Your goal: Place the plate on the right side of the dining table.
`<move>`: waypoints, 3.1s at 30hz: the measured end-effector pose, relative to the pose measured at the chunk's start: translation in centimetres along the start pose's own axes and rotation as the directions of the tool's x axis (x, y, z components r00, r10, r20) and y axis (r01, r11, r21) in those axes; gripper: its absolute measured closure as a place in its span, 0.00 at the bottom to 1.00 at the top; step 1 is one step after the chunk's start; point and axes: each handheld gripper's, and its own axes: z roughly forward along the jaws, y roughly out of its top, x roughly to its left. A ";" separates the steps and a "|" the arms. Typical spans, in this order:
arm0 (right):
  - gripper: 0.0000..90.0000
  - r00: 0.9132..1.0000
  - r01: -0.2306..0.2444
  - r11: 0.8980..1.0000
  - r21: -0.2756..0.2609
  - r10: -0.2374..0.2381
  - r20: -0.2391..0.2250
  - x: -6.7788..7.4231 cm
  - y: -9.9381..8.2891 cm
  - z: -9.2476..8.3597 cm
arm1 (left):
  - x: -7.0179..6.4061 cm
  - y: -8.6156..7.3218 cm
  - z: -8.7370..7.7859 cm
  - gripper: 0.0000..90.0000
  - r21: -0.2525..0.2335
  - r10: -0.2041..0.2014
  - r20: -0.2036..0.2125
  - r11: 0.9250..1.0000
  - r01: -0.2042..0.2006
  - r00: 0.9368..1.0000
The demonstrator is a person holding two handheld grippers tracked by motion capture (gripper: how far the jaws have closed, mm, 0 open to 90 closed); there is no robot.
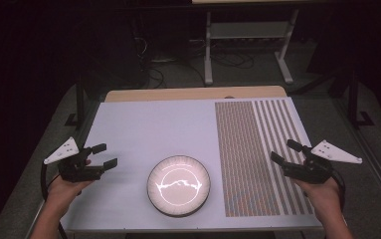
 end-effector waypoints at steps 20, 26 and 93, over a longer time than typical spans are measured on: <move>0.25 1.000 -0.017 1.000 0.011 0.017 -0.010 0.0 -0.1 0.1 | 0.0 0.1 0.0 0.24 0.006 -0.014 0.004 1.000 0.014 1.000; 0.25 1.000 -0.020 1.000 0.010 0.020 -0.008 -0.1 -0.1 0.1 | 0.0 0.1 0.0 0.25 0.003 -0.015 0.001 1.000 0.015 1.000; 0.36 0.964 0.066 0.965 0.252 0.003 -0.265 6.8 1.8 5.3 | -3.2 2.3 2.4 0.36 0.155 -0.194 0.032 0.970 0.187 0.981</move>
